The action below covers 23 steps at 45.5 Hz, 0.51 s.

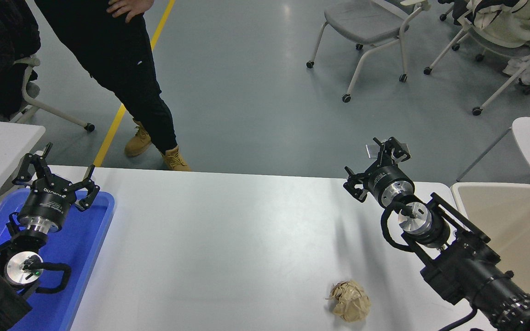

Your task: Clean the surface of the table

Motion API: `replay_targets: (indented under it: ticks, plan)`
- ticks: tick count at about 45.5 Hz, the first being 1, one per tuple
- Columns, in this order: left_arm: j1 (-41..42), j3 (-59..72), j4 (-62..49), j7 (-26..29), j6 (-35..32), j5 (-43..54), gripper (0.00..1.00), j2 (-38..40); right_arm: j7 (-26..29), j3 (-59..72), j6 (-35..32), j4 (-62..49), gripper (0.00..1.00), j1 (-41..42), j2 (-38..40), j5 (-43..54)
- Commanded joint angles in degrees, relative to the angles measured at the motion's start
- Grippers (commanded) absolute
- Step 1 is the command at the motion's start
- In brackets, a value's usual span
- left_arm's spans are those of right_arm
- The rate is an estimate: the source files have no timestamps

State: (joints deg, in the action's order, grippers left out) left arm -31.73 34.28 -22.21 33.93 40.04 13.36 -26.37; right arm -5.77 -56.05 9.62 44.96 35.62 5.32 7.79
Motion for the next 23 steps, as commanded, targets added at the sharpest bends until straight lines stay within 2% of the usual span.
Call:
replay_targets:
  ticks: [1, 16, 23]
  plan:
    - [0.00, 0.00, -0.02, 0.00, -0.05, 0.00, 1.00, 0.00, -0.38, -0.03, -1.45, -2.42, 1.00, 0.32, -0.22, 0.21]
    - [0.00, 0.00, -0.02, 0.00, 0.04, 0.00, 1.00, 0.00, 0.32, 1.20, -2.07, -1.81, 1.00, 0.15, 1.10, 0.03]
    - [0.00, 0.00, -0.02, 0.00, 0.04, 0.00, 1.00, 0.00, 0.49, 8.57, -4.17, -0.58, 1.00, 0.23, 4.95, 0.03]
